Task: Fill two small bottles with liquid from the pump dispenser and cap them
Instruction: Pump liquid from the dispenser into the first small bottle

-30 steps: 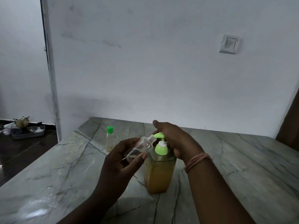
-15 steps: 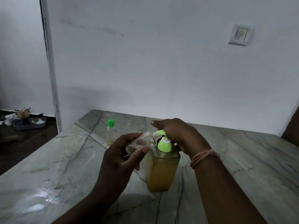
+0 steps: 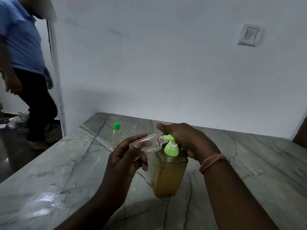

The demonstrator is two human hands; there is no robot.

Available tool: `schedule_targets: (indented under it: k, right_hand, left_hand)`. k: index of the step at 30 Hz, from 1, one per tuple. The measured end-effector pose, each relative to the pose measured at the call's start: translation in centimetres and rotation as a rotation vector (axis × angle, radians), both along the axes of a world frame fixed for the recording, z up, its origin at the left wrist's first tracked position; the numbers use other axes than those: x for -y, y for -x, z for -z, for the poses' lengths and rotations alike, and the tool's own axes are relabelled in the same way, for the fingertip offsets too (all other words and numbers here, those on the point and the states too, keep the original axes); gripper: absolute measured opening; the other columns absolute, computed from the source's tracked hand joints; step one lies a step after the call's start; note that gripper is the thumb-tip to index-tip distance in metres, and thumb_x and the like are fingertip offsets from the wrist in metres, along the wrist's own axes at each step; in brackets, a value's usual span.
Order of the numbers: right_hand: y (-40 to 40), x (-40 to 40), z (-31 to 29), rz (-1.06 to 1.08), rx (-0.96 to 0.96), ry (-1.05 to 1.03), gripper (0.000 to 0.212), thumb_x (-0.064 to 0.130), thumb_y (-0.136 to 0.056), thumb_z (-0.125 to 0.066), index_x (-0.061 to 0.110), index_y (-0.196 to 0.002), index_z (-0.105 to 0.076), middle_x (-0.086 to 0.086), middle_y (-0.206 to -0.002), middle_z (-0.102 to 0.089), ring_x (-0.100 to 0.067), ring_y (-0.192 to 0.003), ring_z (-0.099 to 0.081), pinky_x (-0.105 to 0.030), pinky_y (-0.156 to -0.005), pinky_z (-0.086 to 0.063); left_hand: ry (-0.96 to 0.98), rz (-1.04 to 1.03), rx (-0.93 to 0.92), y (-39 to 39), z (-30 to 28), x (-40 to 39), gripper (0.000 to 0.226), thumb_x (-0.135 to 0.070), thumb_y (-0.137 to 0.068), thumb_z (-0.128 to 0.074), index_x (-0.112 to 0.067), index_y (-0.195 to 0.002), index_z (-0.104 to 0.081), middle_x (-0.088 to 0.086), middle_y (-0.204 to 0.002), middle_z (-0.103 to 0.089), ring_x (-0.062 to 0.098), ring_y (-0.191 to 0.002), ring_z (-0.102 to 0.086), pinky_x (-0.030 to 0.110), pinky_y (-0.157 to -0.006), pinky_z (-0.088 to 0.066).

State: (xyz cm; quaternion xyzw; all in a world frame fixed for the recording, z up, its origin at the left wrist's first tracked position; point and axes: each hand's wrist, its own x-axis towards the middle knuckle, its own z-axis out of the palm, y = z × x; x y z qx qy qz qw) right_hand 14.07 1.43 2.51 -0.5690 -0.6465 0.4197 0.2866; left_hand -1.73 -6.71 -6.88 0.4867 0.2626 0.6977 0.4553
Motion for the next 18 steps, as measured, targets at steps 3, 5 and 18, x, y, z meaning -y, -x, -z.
schedule_targets:
  k: [3, 5, 18]
  right_hand:
    - [-0.1, 0.1, 0.0, -0.002, -0.054, 0.068, 0.054, 0.072, -0.075, -0.060, 0.021, -0.090, -0.063, -0.009, -0.101, -0.063, -0.027, -0.089, -0.061, -0.036, -0.079, -0.048]
    - [-0.2, 0.5, -0.3, -0.002, -0.008, 0.094, 0.052, 0.075, -0.077, -0.055, 0.027, -0.094, -0.059, -0.008, -0.108, -0.060, -0.028, -0.095, -0.059, -0.038, -0.082, -0.048]
    - [-0.2, 1.1, -1.0, 0.045, 0.146, 0.054, 0.074, 0.084, -0.072, -0.047, 0.024, -0.111, -0.062, -0.008, -0.110, -0.063, -0.030, -0.090, -0.060, -0.045, -0.090, -0.052]
  left_hand:
    - [0.017, 0.003, 0.001, 0.0, 0.0, 0.1, 0.061, -0.053, -0.070, -0.077, -0.015, -0.117, -0.069, 0.020, -0.113, -0.068, 0.023, -0.074, -0.060, 0.031, -0.063, -0.052]
    - [0.025, 0.006, 0.004, 0.1, 0.0, 0.2, 0.065, -0.054, -0.067, -0.080, -0.014, -0.117, -0.069, 0.019, -0.114, -0.069, 0.024, -0.076, -0.061, 0.031, -0.065, -0.054]
    - [0.079, -0.021, 0.015, 0.3, -0.4, 0.4, 0.075, -0.057, -0.064, -0.081, -0.013, -0.123, -0.067, 0.018, -0.113, -0.071, 0.027, -0.080, -0.069, 0.031, -0.070, -0.057]
